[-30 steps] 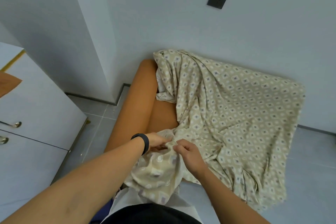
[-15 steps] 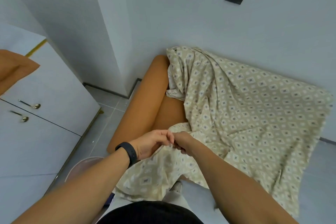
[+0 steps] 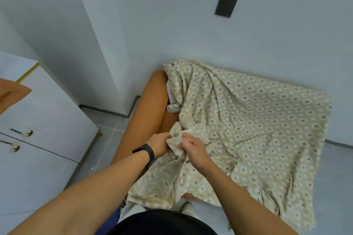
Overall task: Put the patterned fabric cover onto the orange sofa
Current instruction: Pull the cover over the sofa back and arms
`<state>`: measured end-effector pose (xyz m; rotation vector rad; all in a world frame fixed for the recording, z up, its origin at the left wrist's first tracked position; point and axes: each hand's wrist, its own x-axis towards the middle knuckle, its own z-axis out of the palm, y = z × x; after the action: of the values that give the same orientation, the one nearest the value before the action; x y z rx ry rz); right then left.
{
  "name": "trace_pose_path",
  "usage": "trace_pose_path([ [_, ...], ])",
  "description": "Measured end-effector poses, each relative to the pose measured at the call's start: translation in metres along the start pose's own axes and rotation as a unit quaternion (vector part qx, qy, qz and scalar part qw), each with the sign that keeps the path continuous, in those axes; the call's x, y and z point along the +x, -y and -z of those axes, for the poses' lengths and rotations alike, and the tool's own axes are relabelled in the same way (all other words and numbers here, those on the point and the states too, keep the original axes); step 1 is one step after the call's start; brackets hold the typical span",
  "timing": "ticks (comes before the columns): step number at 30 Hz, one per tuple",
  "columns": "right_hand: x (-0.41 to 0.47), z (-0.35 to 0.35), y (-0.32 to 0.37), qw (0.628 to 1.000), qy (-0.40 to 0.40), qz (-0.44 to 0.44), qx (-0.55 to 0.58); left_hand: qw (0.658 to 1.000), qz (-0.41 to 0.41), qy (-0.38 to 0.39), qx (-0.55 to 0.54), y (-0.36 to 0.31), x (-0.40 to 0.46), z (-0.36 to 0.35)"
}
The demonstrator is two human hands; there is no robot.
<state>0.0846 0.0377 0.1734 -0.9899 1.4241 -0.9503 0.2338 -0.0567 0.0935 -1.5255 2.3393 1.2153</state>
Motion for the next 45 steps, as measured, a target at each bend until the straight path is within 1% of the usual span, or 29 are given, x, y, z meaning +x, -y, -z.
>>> trace_pose_path([
  [2, -0.008, 0.017, -0.013, 0.998, -0.058, -0.034, -0.005, 0.999, 0.019, -0.036, -0.033, -0.004, 0.002, 0.002],
  [4, -0.007, 0.039, -0.040, 0.982, -0.097, -0.121, -0.105, 0.997, 0.007, -0.068, -0.033, -0.006, 0.002, 0.005],
  [7, -0.002, 0.056, -0.075, 0.905, 0.027, -0.255, -0.340, 0.993, -0.085, -0.085, -0.010, -0.011, -0.006, 0.008],
  [8, 0.002, 0.055, -0.074, 0.893, 0.038, -0.267, -0.360, 0.989, -0.120, -0.084, 0.003, -0.011, -0.009, 0.008],
  [9, 0.007, 0.052, -0.066, 0.892, 0.012, -0.249, -0.377, 0.984, -0.152, -0.089, 0.007, -0.009, -0.011, 0.006],
  [11, 0.022, 0.044, -0.040, 0.929, -0.094, -0.205, -0.293, 0.970, -0.220, -0.104, 0.000, -0.007, -0.022, 0.002],
  [12, 0.032, 0.039, -0.028, 0.945, -0.108, -0.223, -0.214, 0.959, -0.260, -0.117, 0.001, -0.008, -0.029, -0.001],
  [13, 0.041, 0.032, -0.015, 0.947, -0.087, -0.262, -0.163, 0.946, -0.297, -0.132, 0.008, -0.009, -0.035, -0.005],
  [14, 0.045, 0.025, -0.005, 0.936, -0.029, -0.303, -0.177, 0.937, -0.321, -0.138, 0.010, -0.008, -0.040, -0.011],
  [16, 0.042, 0.015, -0.013, 0.901, 0.064, -0.328, -0.276, 0.934, -0.329, -0.138, -0.012, -0.007, -0.047, -0.022],
  [17, 0.040, 0.011, -0.017, 0.888, 0.082, -0.332, -0.308, 0.941, -0.312, -0.130, -0.033, -0.007, -0.050, -0.027],
  [18, 0.040, 0.007, -0.021, 0.895, 0.081, -0.327, -0.293, 0.950, -0.284, -0.118, -0.059, -0.007, -0.052, -0.028],
  [21, 0.037, 0.002, -0.034, 0.958, 0.009, -0.257, -0.125, 0.972, -0.167, -0.048, -0.161, -0.002, -0.055, -0.025],
  [23, 0.033, 0.000, -0.029, 0.981, -0.040, -0.179, -0.058, 0.965, -0.092, -0.069, -0.237, 0.003, -0.055, -0.022],
  [26, 0.024, 0.000, -0.010, 0.995, -0.017, -0.095, -0.026, 0.955, 0.004, -0.093, -0.280, 0.002, -0.038, -0.023],
  [28, 0.021, 0.000, 0.000, 0.996, 0.010, -0.082, 0.039, 0.962, 0.047, -0.071, -0.258, -0.003, -0.024, -0.016],
  [30, 0.015, 0.005, 0.009, 0.989, 0.035, -0.074, 0.121, 0.976, 0.053, -0.049, -0.206, -0.008, -0.006, -0.014],
  [32, 0.012, 0.017, 0.009, 0.984, 0.000, -0.064, 0.168, 0.992, 0.061, -0.015, -0.108, -0.016, -0.002, -0.011],
  [34, 0.013, 0.029, 0.003, 0.978, -0.126, -0.088, 0.138, 0.989, 0.103, -0.082, -0.066, -0.016, -0.002, -0.007],
  [35, 0.013, 0.035, -0.004, 0.977, -0.171, -0.108, 0.073, 0.979, 0.125, -0.133, -0.087, -0.015, -0.005, -0.004],
  [36, 0.017, 0.045, -0.019, 0.976, -0.165, -0.133, -0.050, 0.967, 0.138, -0.177, -0.121, -0.012, -0.004, -0.003],
  [37, 0.023, 0.050, -0.033, 0.957, -0.096, -0.175, -0.209, 0.955, 0.130, -0.221, -0.147, -0.012, -0.006, 0.002],
  [38, 0.022, 0.054, -0.048, 0.914, 0.003, -0.215, -0.344, 0.948, 0.097, -0.255, -0.163, -0.012, -0.009, 0.002],
  [39, 0.022, 0.051, -0.054, 0.871, 0.073, -0.262, -0.409, 0.944, 0.044, -0.281, -0.170, -0.012, -0.012, 0.005],
  [40, 0.023, 0.047, -0.055, 0.860, 0.094, -0.268, -0.424, 0.941, -0.020, -0.294, -0.168, -0.011, -0.015, 0.006],
  [41, 0.026, 0.042, -0.049, 0.874, 0.060, -0.248, -0.412, 0.938, -0.088, -0.297, -0.158, -0.012, -0.019, 0.008],
  [43, 0.040, 0.029, -0.033, 0.925, -0.117, -0.161, -0.323, 0.929, -0.196, -0.288, -0.125, -0.009, -0.027, 0.009],
  [44, 0.050, 0.021, -0.022, 0.944, -0.169, -0.136, -0.248, 0.924, -0.233, -0.287, -0.099, -0.005, -0.030, 0.007],
  [45, 0.057, 0.012, -0.006, 0.958, -0.159, -0.147, -0.186, 0.919, -0.260, -0.288, -0.071, -0.003, -0.034, 0.004],
])
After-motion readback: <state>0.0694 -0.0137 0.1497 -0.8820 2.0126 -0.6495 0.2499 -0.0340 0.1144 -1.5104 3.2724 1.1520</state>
